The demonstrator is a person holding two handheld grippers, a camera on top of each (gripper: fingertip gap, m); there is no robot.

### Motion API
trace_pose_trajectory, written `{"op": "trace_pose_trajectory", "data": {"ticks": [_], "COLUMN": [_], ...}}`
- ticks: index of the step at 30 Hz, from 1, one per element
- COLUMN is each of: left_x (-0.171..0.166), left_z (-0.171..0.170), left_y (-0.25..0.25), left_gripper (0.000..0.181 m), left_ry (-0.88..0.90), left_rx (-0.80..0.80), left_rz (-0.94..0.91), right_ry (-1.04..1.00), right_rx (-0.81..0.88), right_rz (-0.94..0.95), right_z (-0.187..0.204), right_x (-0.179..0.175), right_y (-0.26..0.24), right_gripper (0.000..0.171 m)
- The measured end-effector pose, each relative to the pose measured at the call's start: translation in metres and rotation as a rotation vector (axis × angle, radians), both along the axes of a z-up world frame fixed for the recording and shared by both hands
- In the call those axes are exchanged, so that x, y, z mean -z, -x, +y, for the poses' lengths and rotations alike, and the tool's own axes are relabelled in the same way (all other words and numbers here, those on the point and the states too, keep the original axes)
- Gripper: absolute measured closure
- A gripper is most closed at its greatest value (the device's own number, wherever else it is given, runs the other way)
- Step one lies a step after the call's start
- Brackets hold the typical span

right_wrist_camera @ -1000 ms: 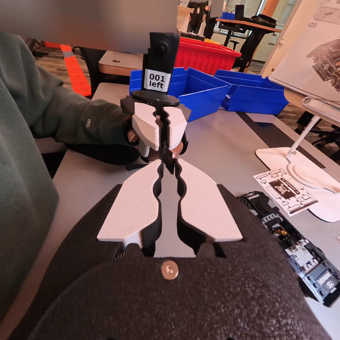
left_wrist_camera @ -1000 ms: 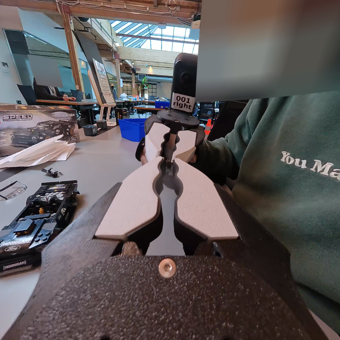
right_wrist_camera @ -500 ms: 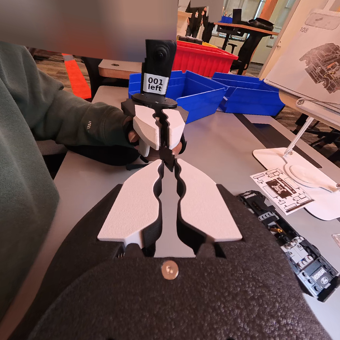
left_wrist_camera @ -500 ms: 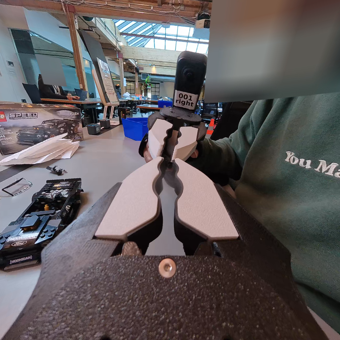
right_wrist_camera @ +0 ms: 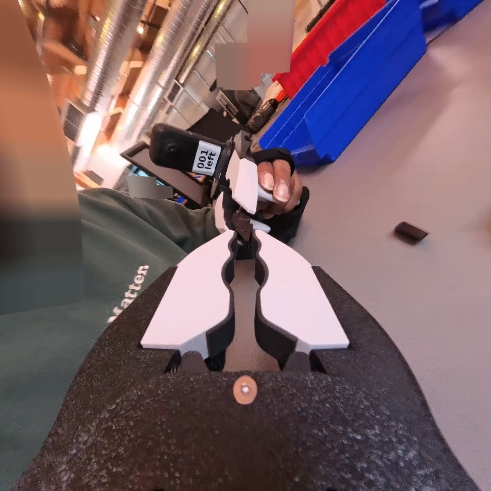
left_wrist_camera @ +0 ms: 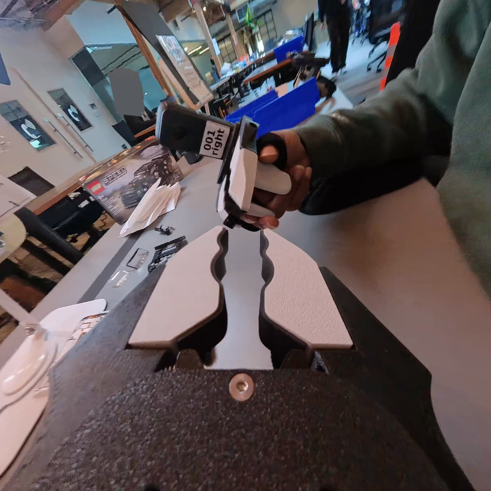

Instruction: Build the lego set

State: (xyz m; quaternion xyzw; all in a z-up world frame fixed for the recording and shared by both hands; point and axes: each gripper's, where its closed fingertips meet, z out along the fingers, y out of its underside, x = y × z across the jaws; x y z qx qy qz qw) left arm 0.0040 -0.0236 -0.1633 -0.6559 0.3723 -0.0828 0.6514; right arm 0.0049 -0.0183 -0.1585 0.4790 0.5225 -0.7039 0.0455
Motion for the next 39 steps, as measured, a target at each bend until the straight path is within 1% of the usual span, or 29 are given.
{"op": "trace_pose_trajectory", "data": {"ticks": [2, 7, 10, 13, 15, 17, 19, 21, 23, 26, 31, 34, 39], "left_x": [0.003, 0.005, 0.009, 0.009, 0.005, 0.003, 0.005, 0.009, 0.012, 0.017, 0.026, 0.032, 0.042], "left_z": [0.001, 0.001, -0.002, -0.001, 0.002, 0.004, 0.004, 0.006, 0.006, 0.005, 0.004, 0.004, 0.004], "left_y": [0.0, -0.001, -0.004, -0.003, 0.001, 0.005, 0.006, 0.006, 0.004, -0.001, -0.006, -0.007, -0.009], "left_gripper": [0.159, 0.163, 0.172, 0.172, 0.173, 0.173, 0.173, 0.173, 0.173, 0.173, 0.173, 0.173, 0.172], "left_ry": [-0.011, -0.026, -0.012, 0.016, 0.072, 0.16, 0.27, 0.355, 0.397, 0.417, 0.44, 0.455, 0.477], "left_rx": [-0.018, -0.024, 0.001, -0.005, -0.016, 0.002, 0.042, 0.068, 0.081, 0.095, 0.088, 0.083, 0.068], "left_rz": [0.047, 0.087, 0.108, 0.078, -0.025, -0.176, -0.308, -0.398, -0.438, -0.407, -0.35, -0.317, -0.264], "right_ry": [0.025, 0.036, 0.06, 0.026, -0.094, -0.282, -0.461, -0.572, -0.612, -0.634, -0.685, -0.73, -0.805], "right_rx": [-0.026, -0.071, -0.085, -0.065, -0.002, 0.082, 0.125, 0.136, 0.125, 0.112, 0.081, 0.055, 0.025], "right_rz": [-0.033, -0.09, -0.102, -0.074, 0.012, 0.132, 0.229, 0.258, 0.248, 0.225, 0.217, 0.216, 0.198], "right_z": [-0.003, -0.011, -0.012, -0.01, -0.006, 0.001, 0.002, 0.002, 0.001, 0.001, -0.002, -0.005, -0.004], "right_x": [0.005, 0.015, 0.015, 0.014, 0.011, 0.006, 0.005, 0.01, 0.017, 0.025, 0.032, 0.038, 0.05], "right_y": [0.0, -0.002, -0.002, -0.001, 0.003, 0.005, 0.004, 0.004, 0.005, 0.006, 0.003, 0.001, -0.001], "right_gripper": [0.161, 0.161, 0.161, 0.161, 0.158, 0.149, 0.143, 0.144, 0.147, 0.154, 0.157, 0.162, 0.163]}}
